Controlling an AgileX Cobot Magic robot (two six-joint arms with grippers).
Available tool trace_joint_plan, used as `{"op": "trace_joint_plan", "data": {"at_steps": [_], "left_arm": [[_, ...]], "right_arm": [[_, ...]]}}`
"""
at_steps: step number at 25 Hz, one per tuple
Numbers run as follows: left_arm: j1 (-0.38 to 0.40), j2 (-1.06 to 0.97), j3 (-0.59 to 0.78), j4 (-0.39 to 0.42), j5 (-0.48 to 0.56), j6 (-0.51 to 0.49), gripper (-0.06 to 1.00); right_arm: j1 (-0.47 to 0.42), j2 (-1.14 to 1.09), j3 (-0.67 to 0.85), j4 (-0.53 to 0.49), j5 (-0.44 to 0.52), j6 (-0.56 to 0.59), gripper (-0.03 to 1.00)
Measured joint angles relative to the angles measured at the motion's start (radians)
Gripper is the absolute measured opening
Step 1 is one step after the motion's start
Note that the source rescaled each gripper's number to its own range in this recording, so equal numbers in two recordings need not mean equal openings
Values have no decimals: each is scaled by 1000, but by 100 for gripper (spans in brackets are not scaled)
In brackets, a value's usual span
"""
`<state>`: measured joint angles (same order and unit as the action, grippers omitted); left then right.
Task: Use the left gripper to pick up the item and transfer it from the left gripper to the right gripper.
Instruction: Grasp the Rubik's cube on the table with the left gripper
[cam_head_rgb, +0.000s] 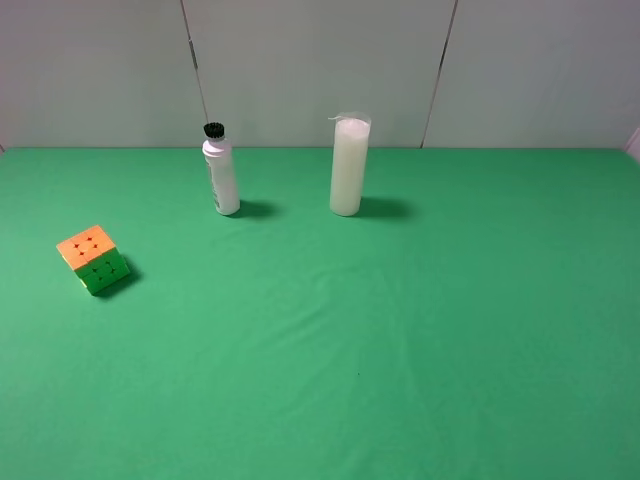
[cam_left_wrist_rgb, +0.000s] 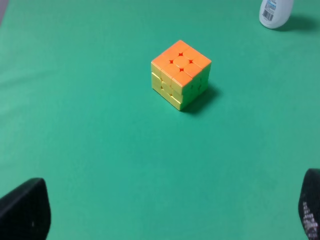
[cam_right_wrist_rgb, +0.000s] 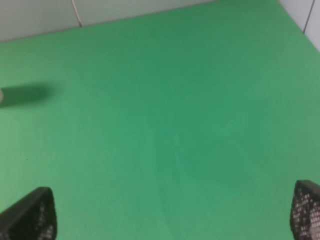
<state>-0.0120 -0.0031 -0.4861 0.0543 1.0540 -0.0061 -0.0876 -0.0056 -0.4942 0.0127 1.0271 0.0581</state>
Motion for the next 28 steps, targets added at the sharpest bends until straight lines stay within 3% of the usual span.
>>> {"op": "trace_joint_plan", "data": {"at_steps": [28], "left_arm": [[0,0,0,0,0,0,100]], "right_arm": [[0,0,0,0,0,0,100]]}}
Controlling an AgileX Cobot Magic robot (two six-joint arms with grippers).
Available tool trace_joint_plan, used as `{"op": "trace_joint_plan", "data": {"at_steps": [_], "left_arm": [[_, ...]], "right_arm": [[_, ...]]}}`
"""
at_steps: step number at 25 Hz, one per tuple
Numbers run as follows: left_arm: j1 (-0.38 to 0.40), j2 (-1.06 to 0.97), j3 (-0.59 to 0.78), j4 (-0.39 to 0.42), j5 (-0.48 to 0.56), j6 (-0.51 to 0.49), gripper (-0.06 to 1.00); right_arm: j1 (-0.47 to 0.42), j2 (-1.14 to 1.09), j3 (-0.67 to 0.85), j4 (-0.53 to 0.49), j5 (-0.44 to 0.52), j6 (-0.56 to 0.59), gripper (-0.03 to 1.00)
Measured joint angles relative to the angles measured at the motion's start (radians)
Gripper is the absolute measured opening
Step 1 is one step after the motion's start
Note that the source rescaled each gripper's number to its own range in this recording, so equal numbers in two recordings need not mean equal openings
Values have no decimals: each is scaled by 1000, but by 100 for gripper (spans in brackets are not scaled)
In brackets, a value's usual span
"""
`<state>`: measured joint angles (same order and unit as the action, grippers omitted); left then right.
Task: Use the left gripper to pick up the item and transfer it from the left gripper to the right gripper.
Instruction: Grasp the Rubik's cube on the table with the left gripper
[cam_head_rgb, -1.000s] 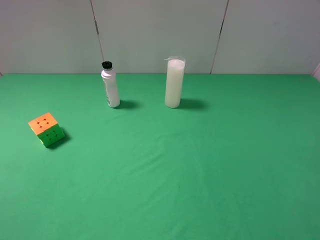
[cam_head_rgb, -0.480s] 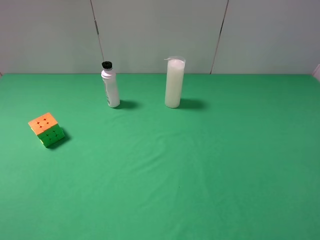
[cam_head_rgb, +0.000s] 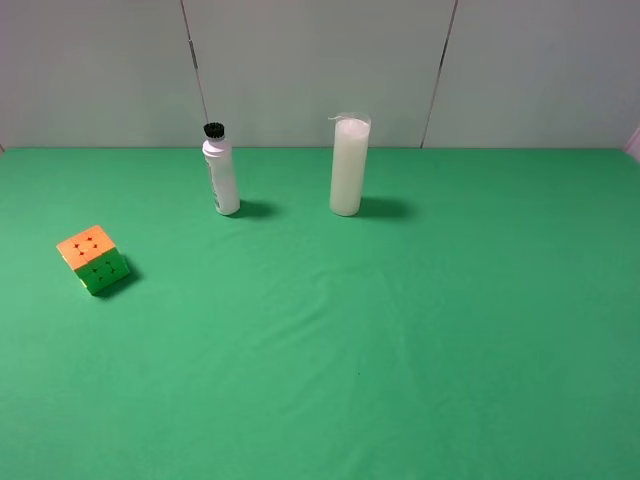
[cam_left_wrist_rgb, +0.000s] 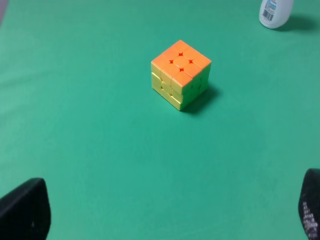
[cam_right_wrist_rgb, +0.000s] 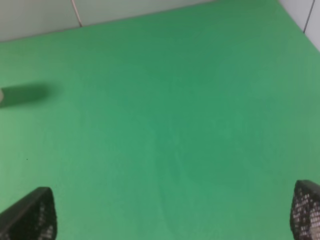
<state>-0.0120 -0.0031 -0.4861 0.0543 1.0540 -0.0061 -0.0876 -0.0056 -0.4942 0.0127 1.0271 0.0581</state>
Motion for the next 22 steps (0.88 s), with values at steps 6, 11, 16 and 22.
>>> {"op": "trace_joint_plan", "data": {"at_steps": [6,11,16,22], "left_arm": [[0,0,0,0,0,0,100],[0,9,-35,0,6,0,100],[0,116,-114,0,7,0,100],[0,321,-204,-12,11,6,100]], "right_arm": [[0,0,0,0,0,0,100],[0,0,0,0,0,0,100],[0,0,0,0,0,0,100],[0,0,0,0,0,0,100]]}}
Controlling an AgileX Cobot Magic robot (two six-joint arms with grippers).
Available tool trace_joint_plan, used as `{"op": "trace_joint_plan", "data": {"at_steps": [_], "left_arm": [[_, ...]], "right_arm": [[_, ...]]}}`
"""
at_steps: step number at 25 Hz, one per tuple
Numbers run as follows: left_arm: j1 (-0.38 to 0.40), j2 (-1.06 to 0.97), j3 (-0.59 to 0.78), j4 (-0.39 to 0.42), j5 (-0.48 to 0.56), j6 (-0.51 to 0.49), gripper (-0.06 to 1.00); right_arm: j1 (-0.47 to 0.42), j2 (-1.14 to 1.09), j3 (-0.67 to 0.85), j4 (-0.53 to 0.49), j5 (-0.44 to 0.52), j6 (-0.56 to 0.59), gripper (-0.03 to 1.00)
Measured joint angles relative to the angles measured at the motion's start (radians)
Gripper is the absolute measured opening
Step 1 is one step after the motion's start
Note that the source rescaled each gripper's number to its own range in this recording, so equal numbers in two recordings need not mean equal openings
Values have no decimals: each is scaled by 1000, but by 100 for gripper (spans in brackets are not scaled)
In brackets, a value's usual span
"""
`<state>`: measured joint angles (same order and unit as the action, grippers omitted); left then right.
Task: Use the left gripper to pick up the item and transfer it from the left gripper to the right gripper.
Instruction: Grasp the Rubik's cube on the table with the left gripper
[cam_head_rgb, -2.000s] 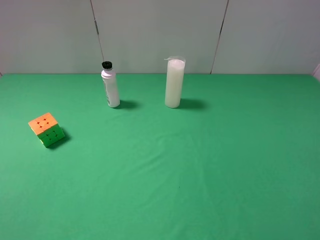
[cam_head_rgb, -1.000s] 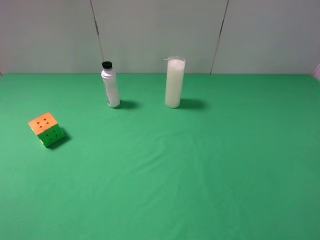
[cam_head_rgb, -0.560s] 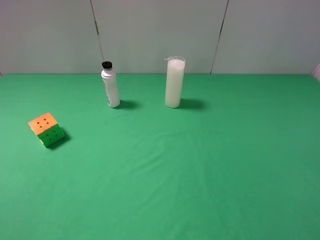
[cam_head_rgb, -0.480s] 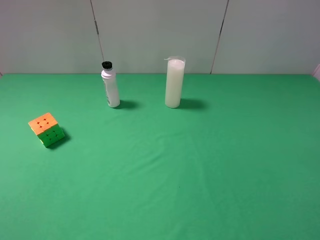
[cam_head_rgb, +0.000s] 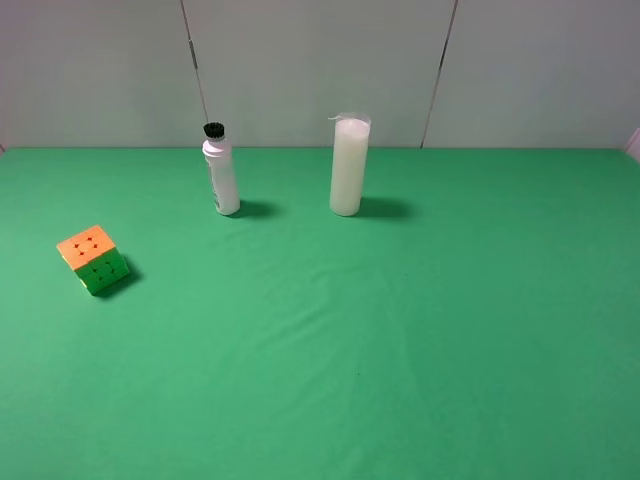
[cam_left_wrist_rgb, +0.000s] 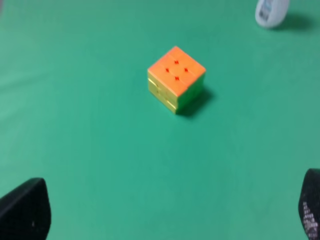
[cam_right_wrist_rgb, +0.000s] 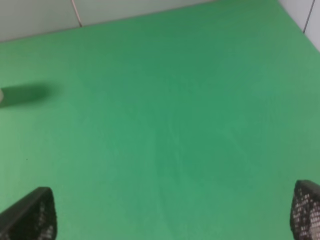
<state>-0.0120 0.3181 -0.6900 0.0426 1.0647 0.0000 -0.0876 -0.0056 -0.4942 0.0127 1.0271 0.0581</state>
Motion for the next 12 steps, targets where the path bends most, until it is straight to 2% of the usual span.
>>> {"op": "trace_joint_plan", "data": {"at_steps": [8,12], "left_arm": [[0,293,-118,-75,25,97,100],[0,470,-204,-78,46,115,100]], "right_arm": [[0,0,0,0,0,0,100],[0,0,0,0,0,0,100]]}}
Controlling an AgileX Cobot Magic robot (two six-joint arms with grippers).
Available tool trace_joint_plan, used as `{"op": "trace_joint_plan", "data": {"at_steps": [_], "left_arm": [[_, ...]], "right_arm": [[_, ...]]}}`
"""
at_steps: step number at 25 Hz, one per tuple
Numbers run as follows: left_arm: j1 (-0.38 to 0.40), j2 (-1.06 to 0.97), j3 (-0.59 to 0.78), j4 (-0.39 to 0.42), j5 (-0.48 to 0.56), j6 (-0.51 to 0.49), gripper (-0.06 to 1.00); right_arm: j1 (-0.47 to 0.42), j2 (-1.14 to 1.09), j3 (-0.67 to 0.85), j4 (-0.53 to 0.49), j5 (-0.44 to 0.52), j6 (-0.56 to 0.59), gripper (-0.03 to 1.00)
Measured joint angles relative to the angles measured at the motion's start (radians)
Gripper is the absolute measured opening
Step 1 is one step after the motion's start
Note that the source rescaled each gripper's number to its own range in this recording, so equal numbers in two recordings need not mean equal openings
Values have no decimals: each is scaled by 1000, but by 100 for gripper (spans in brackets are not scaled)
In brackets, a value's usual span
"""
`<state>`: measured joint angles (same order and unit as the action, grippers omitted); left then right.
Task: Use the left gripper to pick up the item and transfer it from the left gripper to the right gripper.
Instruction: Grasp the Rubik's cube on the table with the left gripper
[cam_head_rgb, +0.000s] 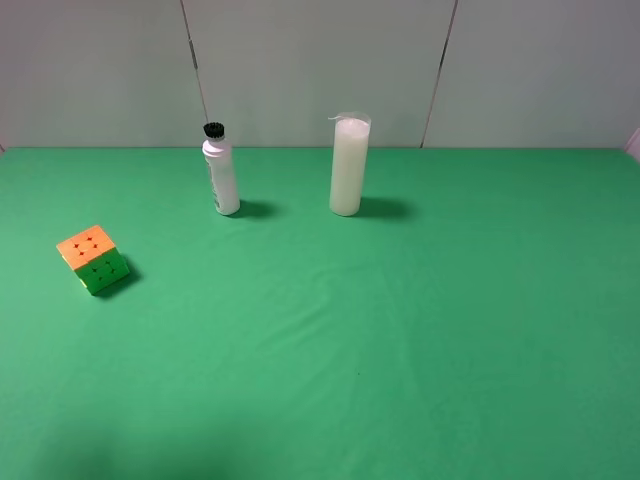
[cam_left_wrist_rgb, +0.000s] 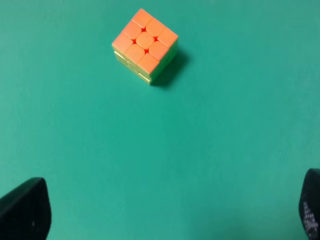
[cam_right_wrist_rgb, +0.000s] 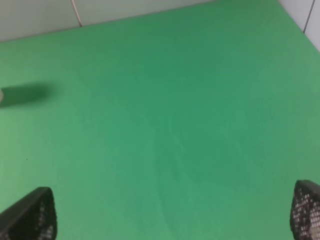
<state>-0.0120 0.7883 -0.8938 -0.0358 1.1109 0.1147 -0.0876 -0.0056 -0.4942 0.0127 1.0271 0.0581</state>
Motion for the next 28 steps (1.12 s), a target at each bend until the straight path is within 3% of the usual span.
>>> {"op": "trace_joint_plan", "data": {"at_steps": [8,19,28], "left_arm": [[0,248,-95,11,0,32,100],[0,518,-123,36,9,133,100],[0,702,-123,60,-82,224,100]], "right_arm": [[0,0,0,0,0,0,100],[0,0,0,0,0,0,100],[0,0,0,0,0,0,100]]}}
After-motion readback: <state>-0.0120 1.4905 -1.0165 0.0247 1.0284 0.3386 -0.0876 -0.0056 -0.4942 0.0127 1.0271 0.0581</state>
